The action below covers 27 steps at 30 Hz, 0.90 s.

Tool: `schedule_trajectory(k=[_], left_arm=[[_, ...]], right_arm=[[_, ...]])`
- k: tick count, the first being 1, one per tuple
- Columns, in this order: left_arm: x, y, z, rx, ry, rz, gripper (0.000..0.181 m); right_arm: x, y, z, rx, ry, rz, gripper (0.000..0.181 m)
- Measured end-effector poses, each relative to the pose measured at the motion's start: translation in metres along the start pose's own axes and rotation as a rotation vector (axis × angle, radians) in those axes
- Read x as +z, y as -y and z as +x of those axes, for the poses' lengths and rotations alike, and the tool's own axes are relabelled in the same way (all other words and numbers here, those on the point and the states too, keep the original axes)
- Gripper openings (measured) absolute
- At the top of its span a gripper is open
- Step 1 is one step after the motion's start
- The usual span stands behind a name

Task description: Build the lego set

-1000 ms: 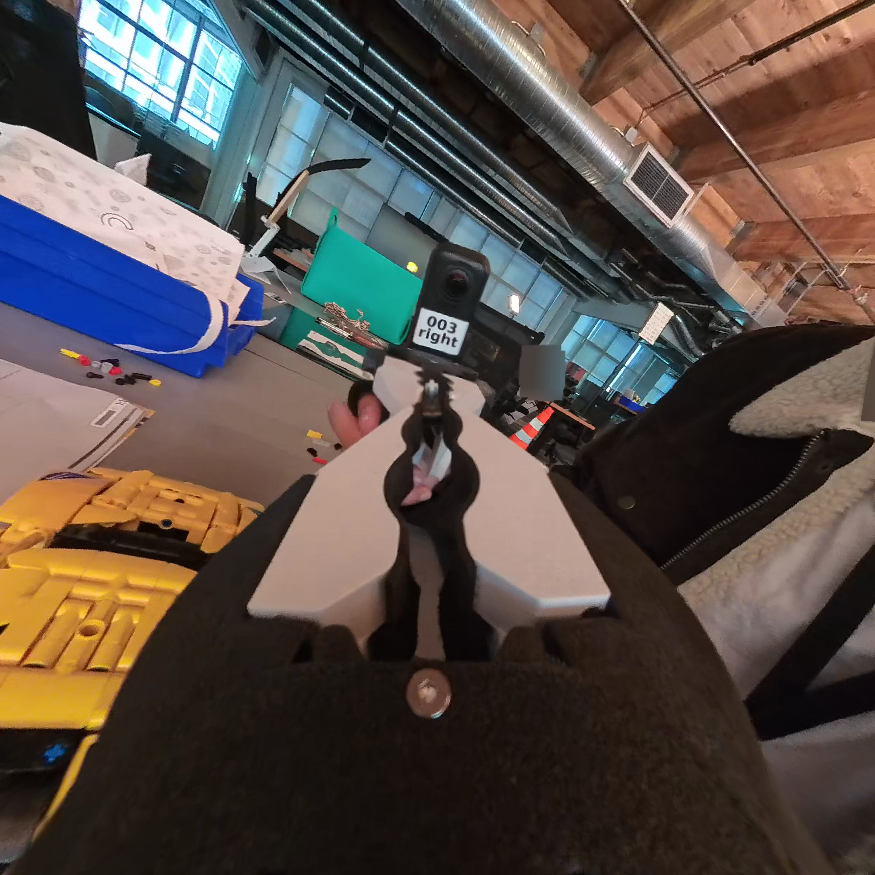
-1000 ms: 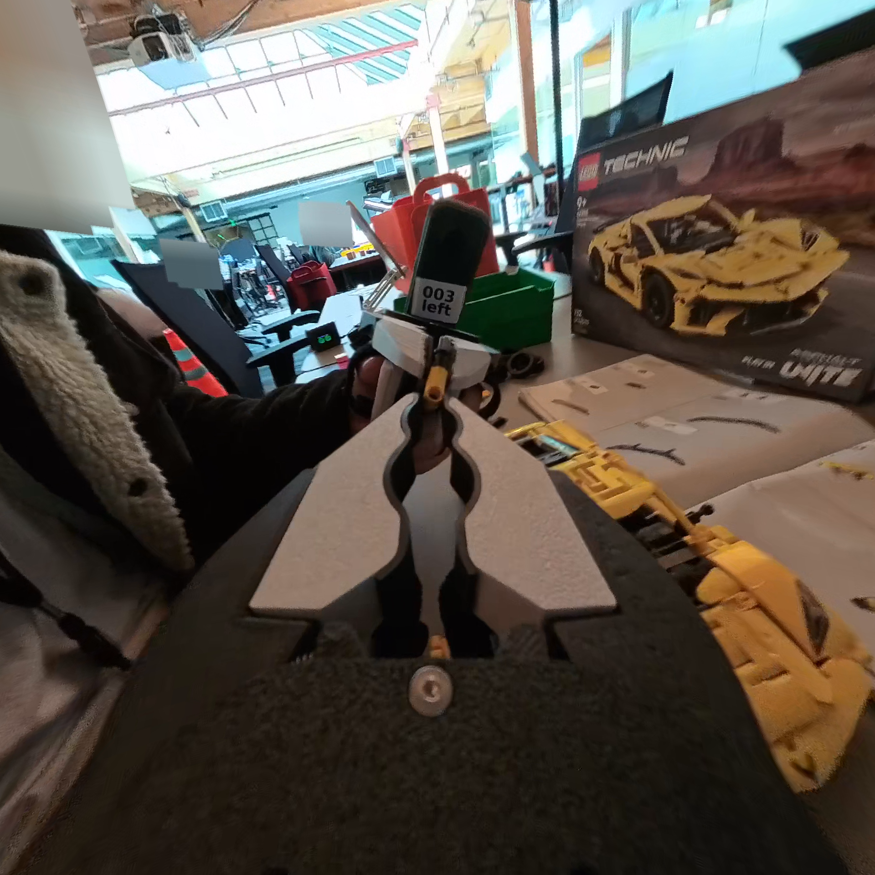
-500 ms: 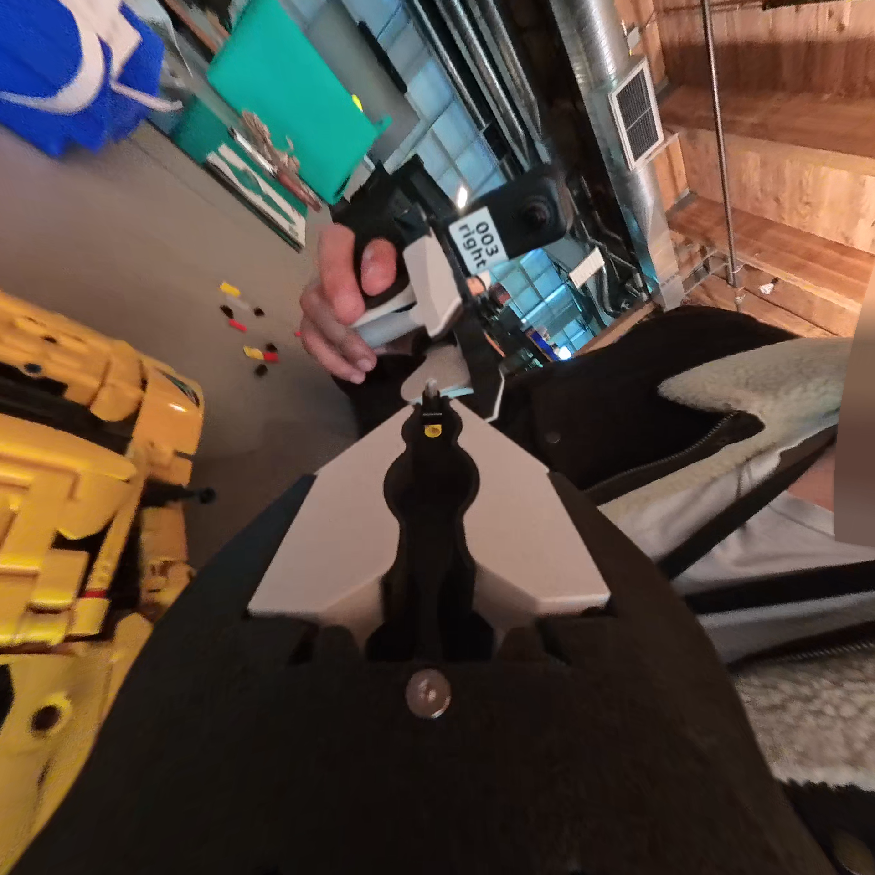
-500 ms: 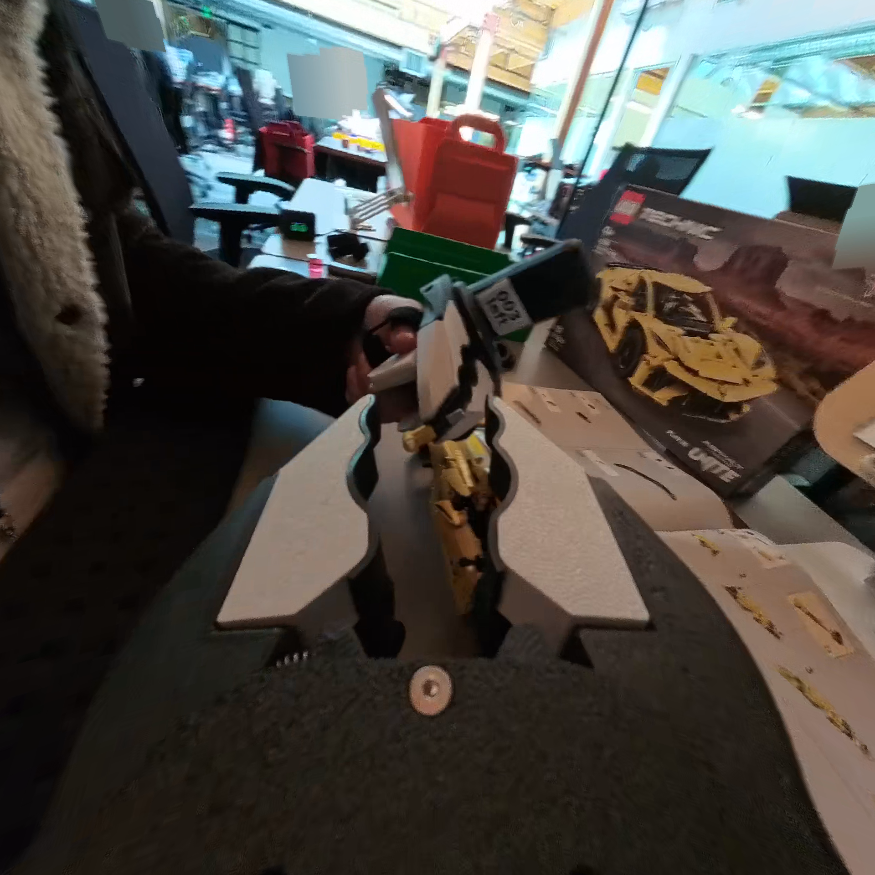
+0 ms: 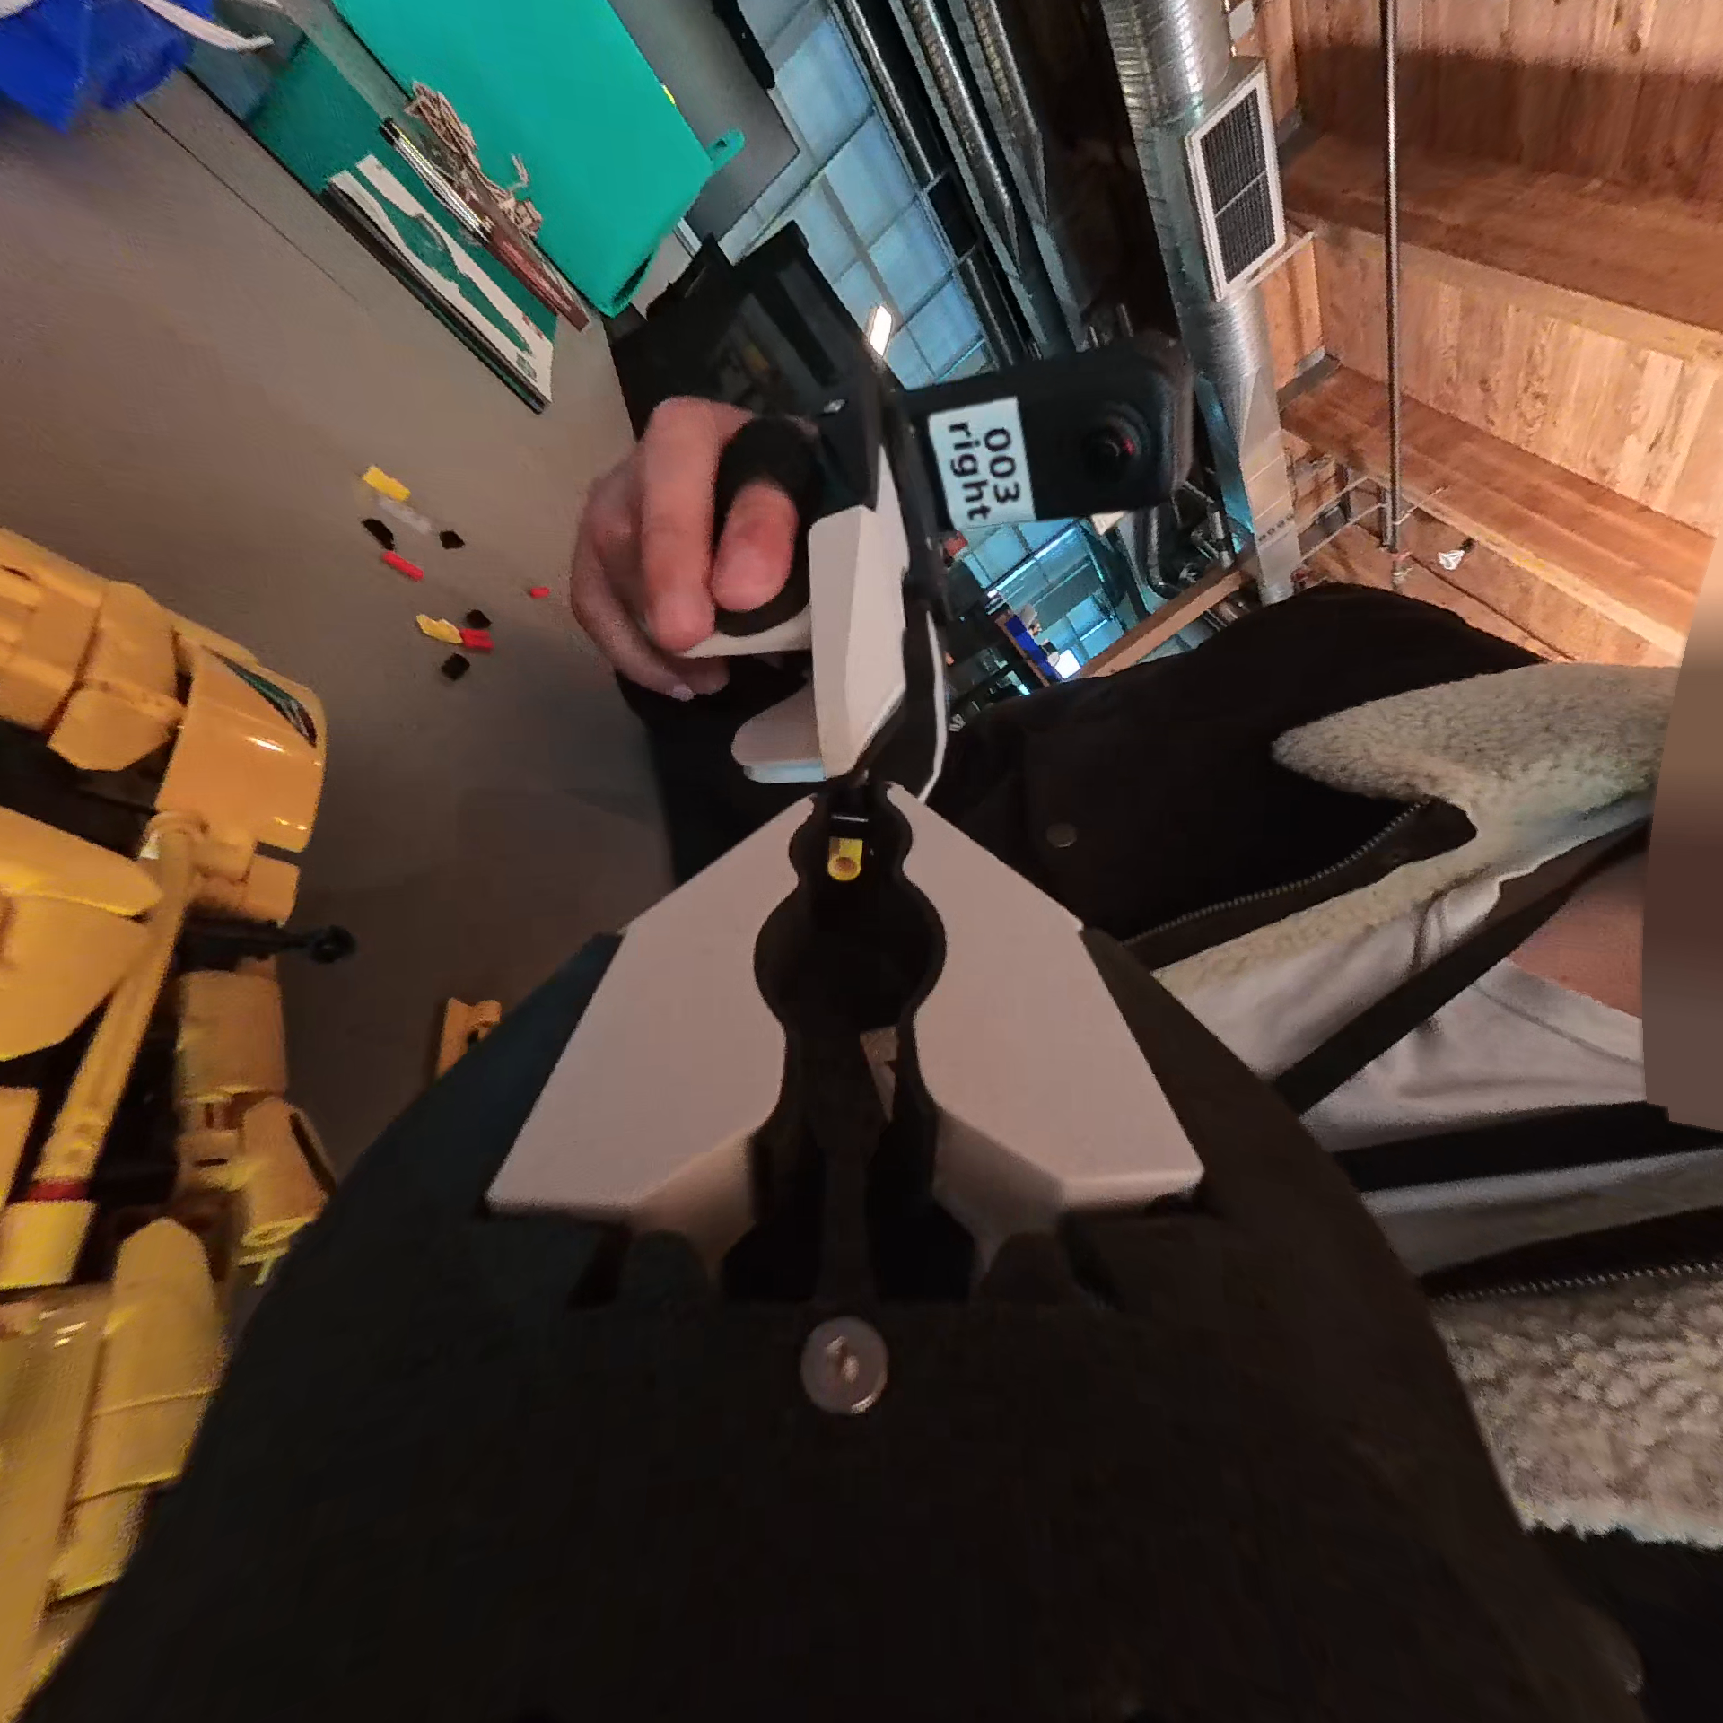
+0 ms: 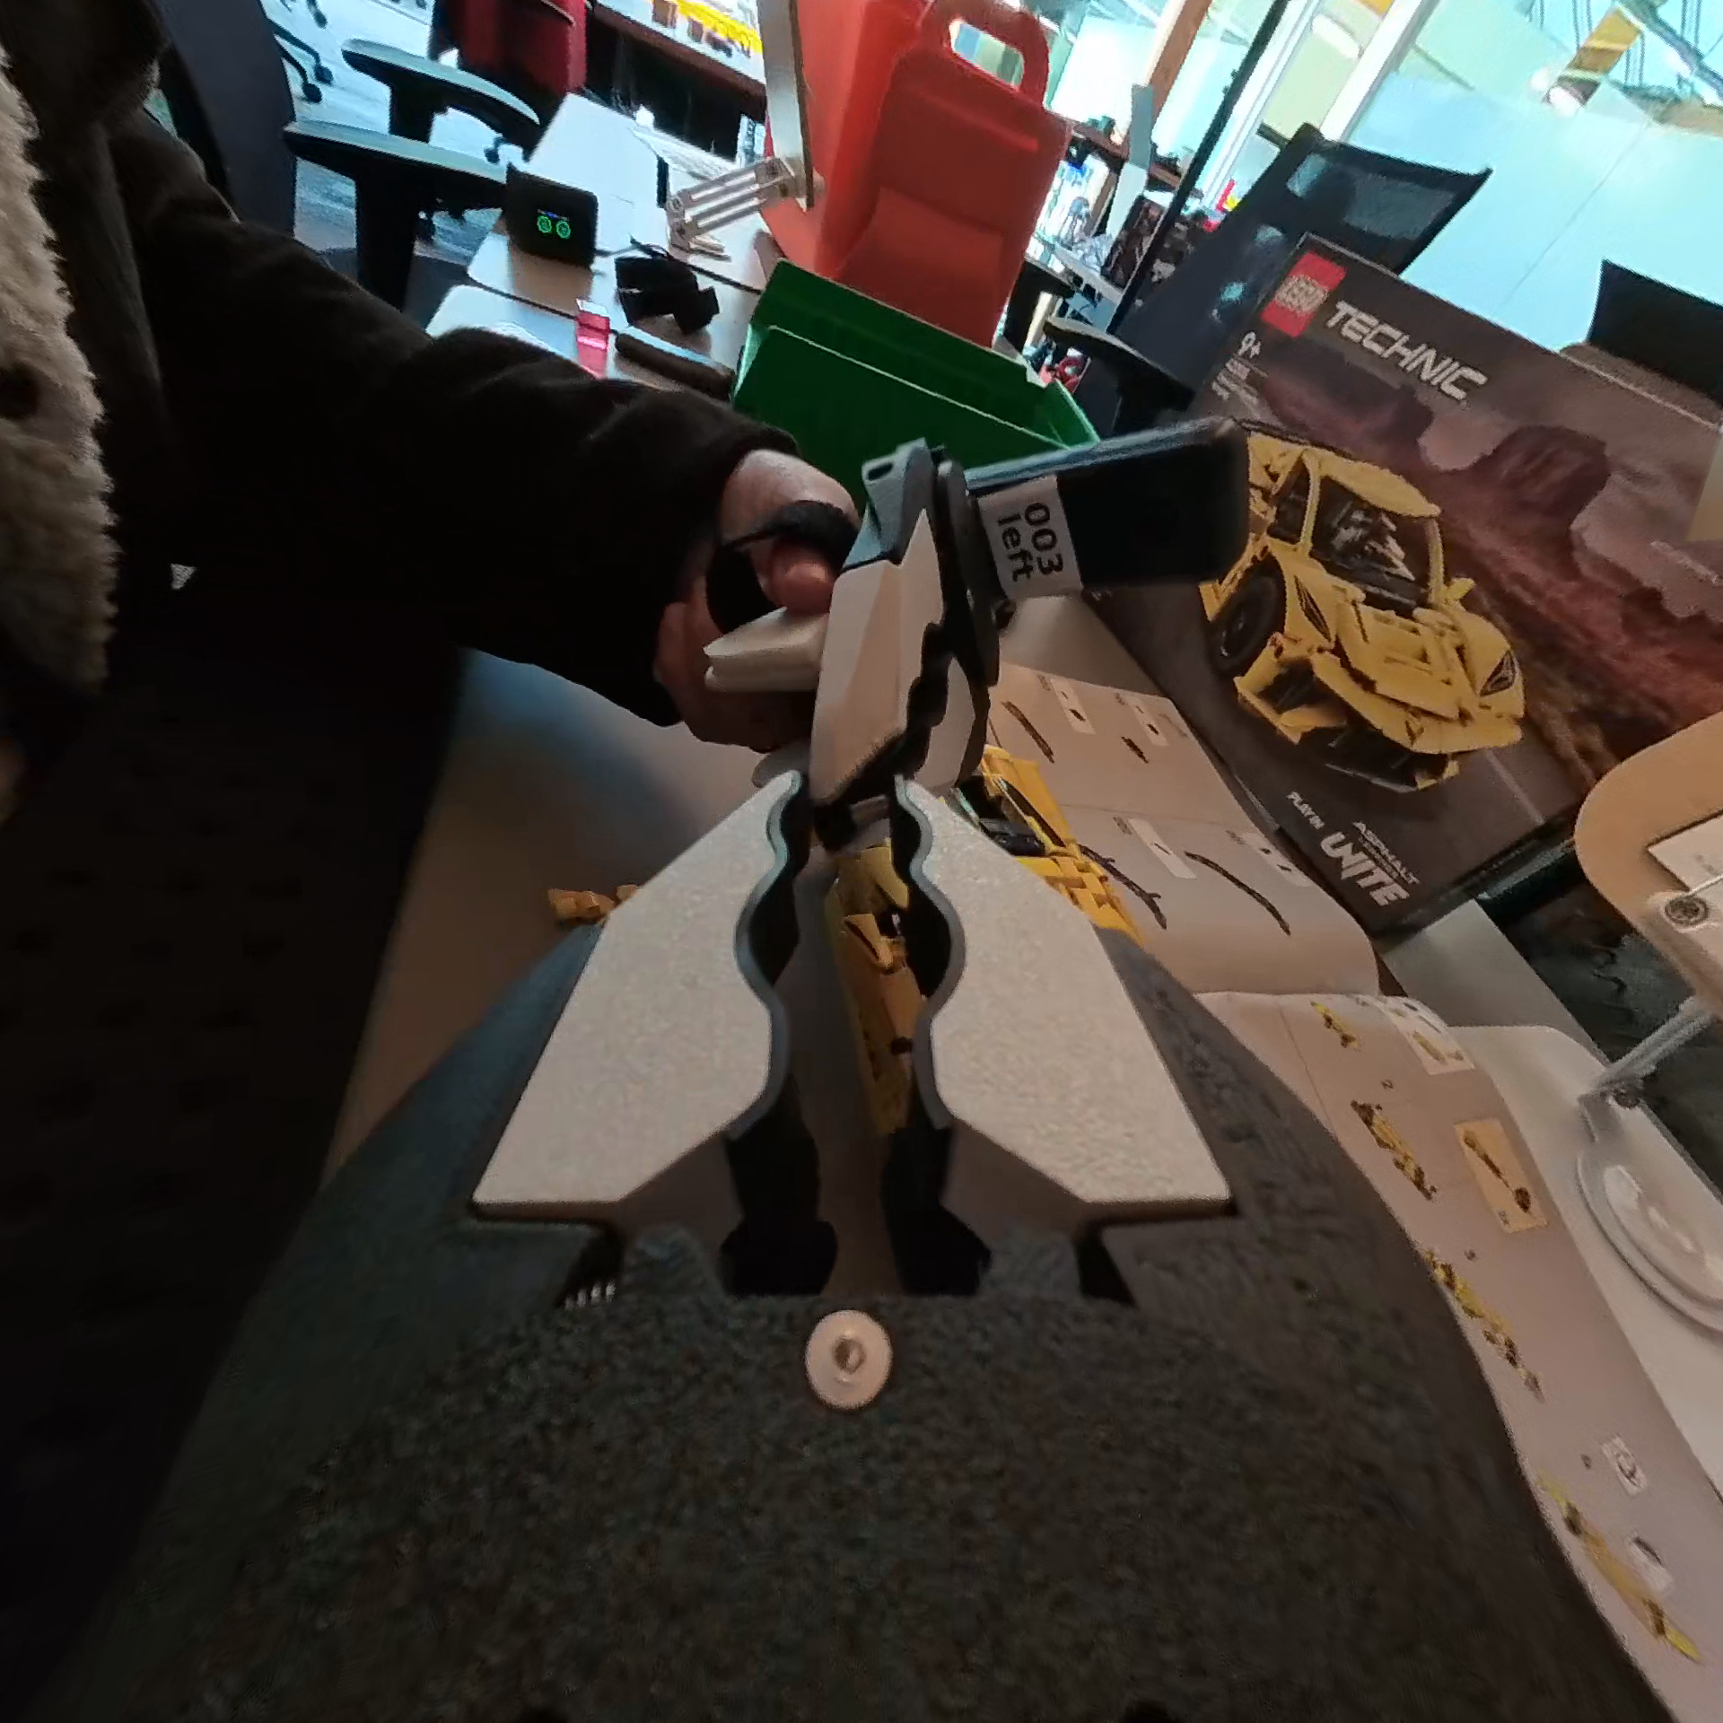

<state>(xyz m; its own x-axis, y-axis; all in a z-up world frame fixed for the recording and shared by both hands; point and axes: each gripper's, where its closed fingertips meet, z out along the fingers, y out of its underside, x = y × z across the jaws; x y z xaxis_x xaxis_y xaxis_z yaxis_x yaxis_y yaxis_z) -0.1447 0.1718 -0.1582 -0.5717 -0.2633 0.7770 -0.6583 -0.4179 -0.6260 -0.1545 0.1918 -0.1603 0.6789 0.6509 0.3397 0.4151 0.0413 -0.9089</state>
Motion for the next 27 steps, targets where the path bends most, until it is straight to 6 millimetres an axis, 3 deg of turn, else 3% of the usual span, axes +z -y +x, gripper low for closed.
schedule_trajectory(k=[6,10,20,22,24,27], left_arm=[[-0.002,-0.004,-0.004,-0.055,-0.001,-0.016,0.007],[-0.006,0.001,-0.006,-0.072,-0.006,0.013,0.007],[-0.004,0.001,0.0,-0.065,-0.035,0.01,0.006],[-0.004,0.001,-0.015,0.027,0.1,-0.005,0.01],[-0.012,0.012,-0.035,0.134,0.267,0.034,0.026],[-0.027,0.036,-0.031,0.242,0.312,0.156,0.025]], right_arm=[[0.003,-0.003,-0.002,-0.042,-0.037,-0.031,0.018],[0.006,-0.012,-0.004,0.012,-0.014,-0.1,0.045],[0.004,-0.008,-0.004,-0.107,-0.09,-0.123,0.032],[0.0,-0.022,-0.004,-0.066,-0.095,-0.202,0.032],[-0.008,-0.044,-0.012,0.026,-0.077,-0.287,0.032],[-0.023,-0.097,-0.048,0.195,0.048,-0.502,0.033]])
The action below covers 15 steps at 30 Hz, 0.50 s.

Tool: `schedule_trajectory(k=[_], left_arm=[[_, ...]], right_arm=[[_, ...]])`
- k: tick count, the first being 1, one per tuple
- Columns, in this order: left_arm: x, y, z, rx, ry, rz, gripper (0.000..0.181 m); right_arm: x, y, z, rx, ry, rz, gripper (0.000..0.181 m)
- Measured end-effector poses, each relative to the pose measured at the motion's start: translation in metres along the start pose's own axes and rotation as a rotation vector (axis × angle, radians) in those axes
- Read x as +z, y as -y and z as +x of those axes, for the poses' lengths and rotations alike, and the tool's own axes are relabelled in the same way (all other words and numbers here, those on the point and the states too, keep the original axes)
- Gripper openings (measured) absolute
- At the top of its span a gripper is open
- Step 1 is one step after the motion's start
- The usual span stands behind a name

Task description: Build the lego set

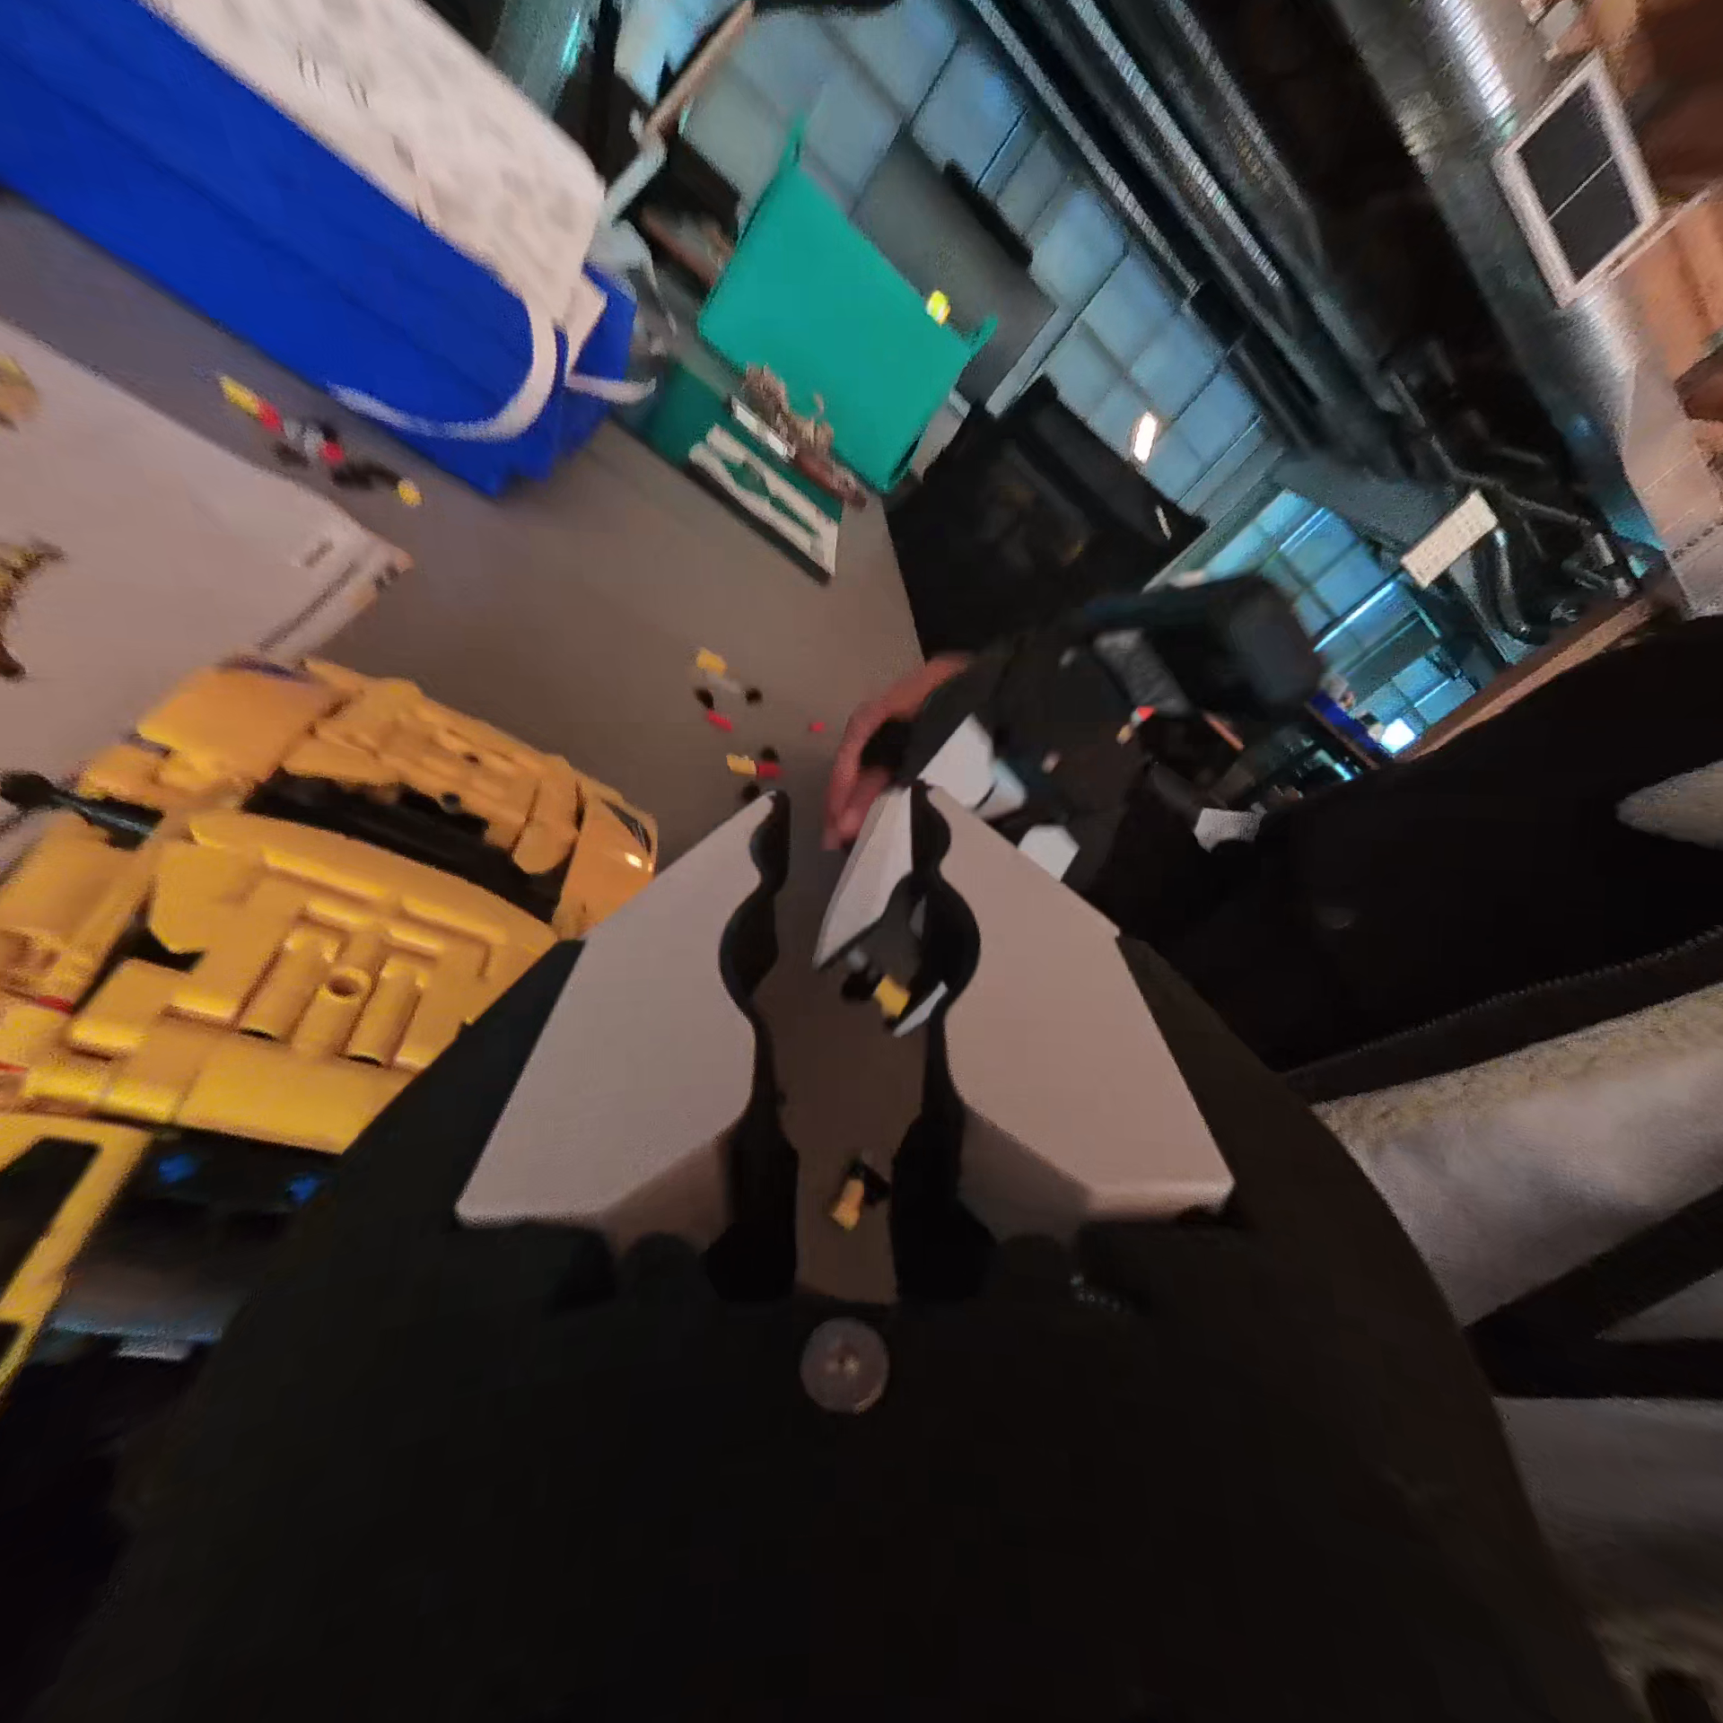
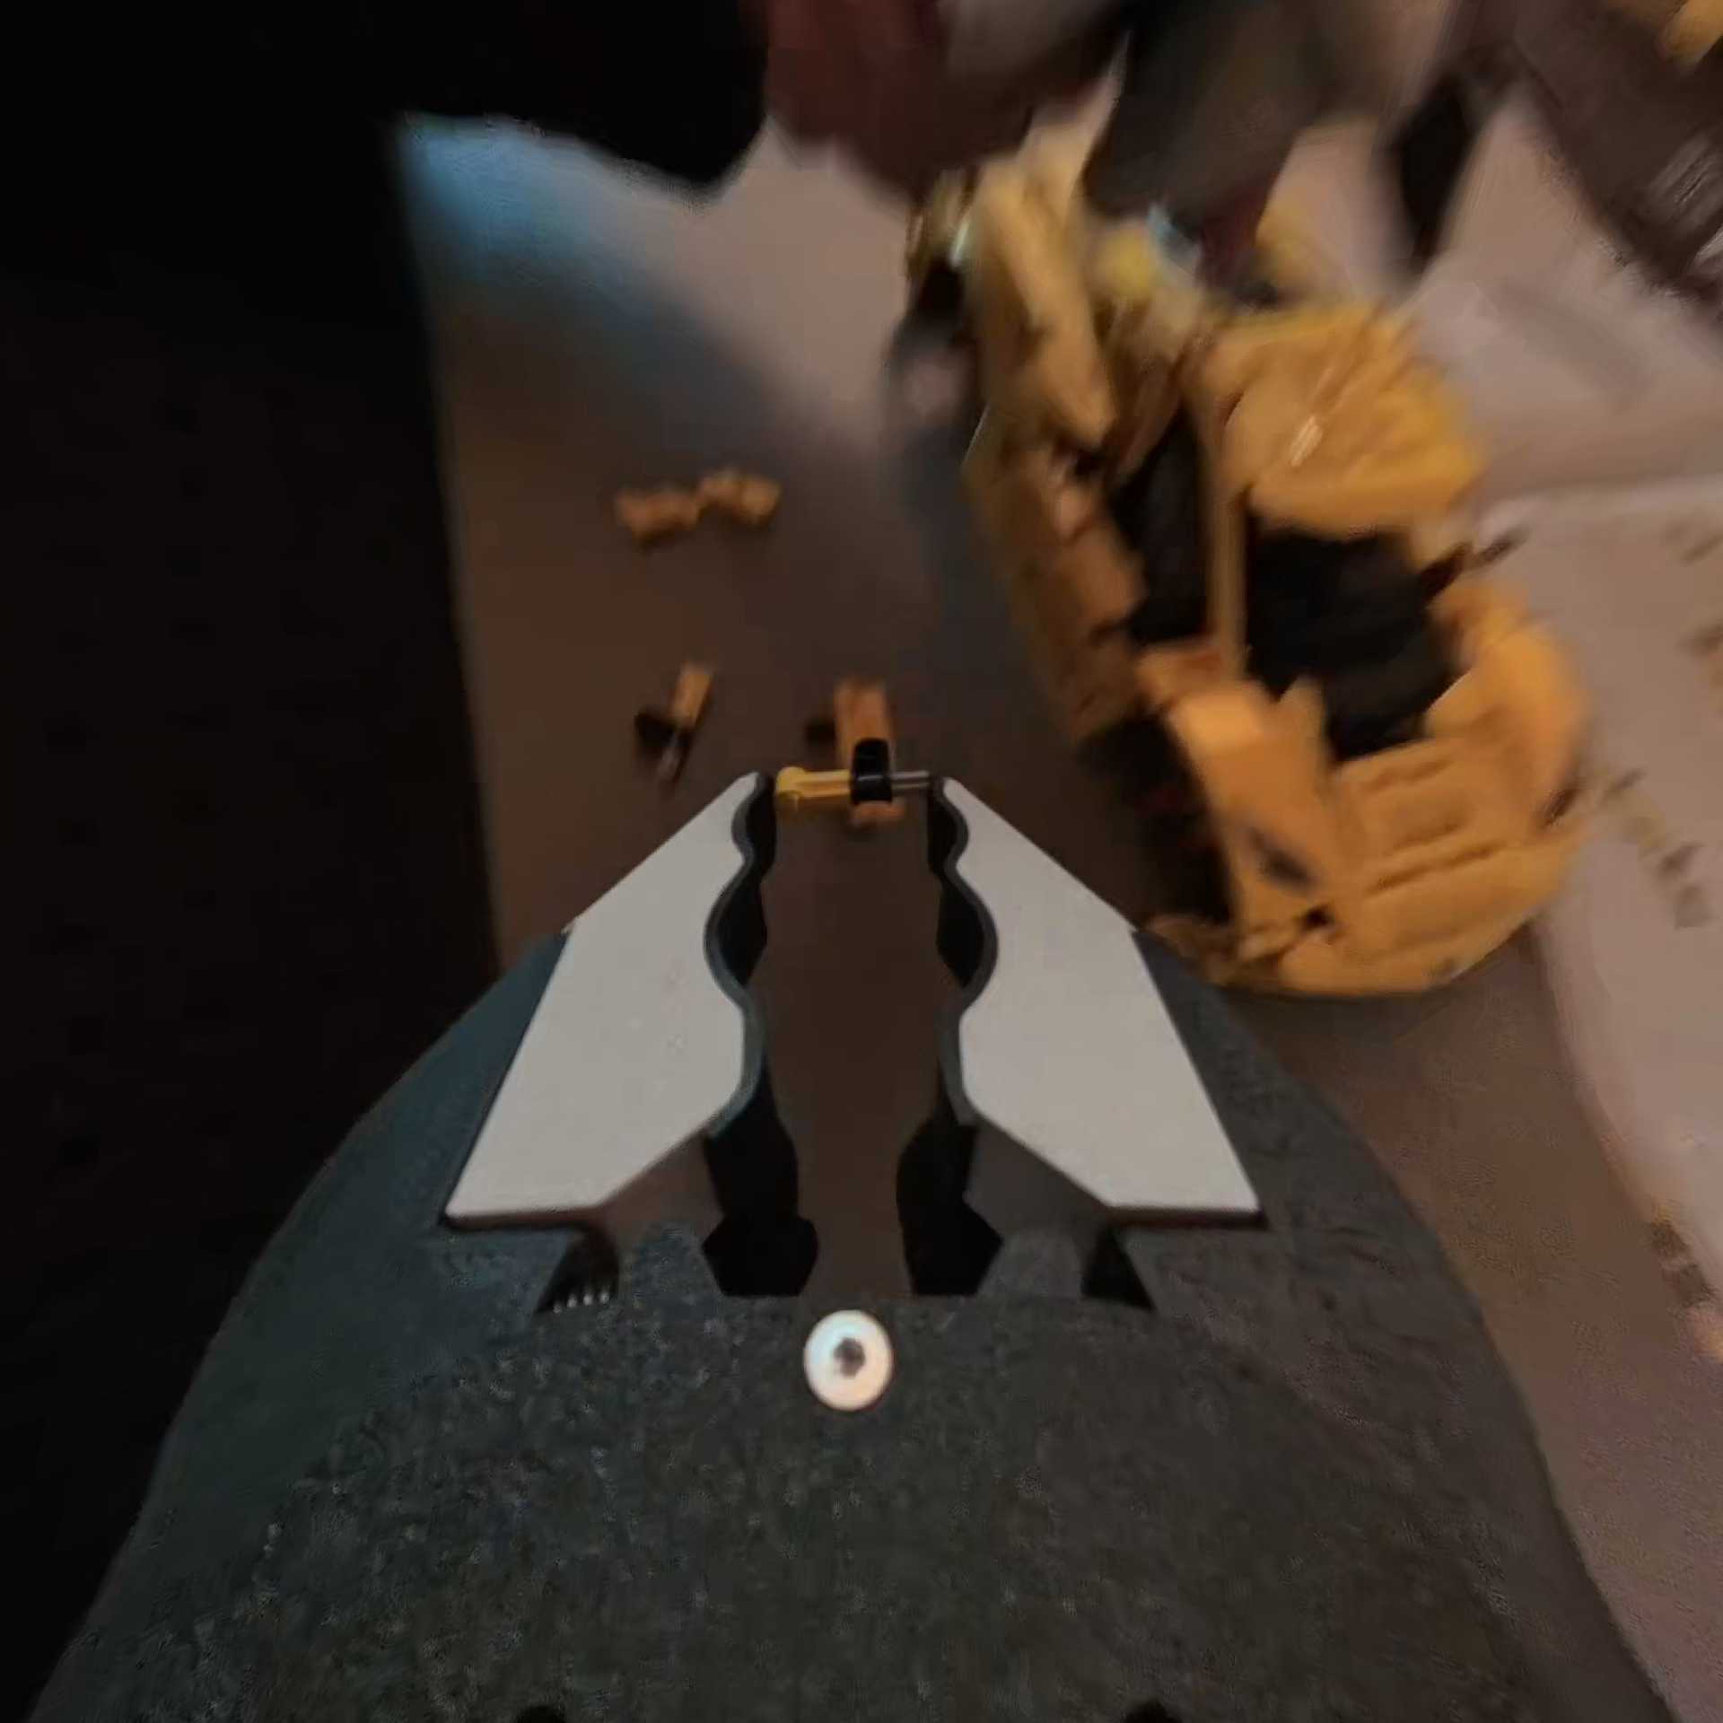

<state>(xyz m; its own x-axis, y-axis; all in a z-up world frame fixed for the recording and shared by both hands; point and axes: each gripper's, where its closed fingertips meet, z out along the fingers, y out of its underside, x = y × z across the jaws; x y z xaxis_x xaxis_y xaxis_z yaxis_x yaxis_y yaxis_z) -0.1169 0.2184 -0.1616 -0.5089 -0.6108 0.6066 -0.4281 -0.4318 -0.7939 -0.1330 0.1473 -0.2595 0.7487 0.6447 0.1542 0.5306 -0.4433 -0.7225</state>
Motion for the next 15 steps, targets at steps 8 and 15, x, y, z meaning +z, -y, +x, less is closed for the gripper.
schedule_trajectory(k=[8,15], left_arm=[[-0.036,0.05,-0.021,0.146,0.204,0.274,0.017],[-0.061,0.067,-0.03,0.195,0.303,0.372,0.016]], right_arm=[[0.009,-0.046,-0.027,0.115,0.057,-0.152,0.033],[0.008,-0.047,-0.026,0.159,0.06,-0.14,0.033]])
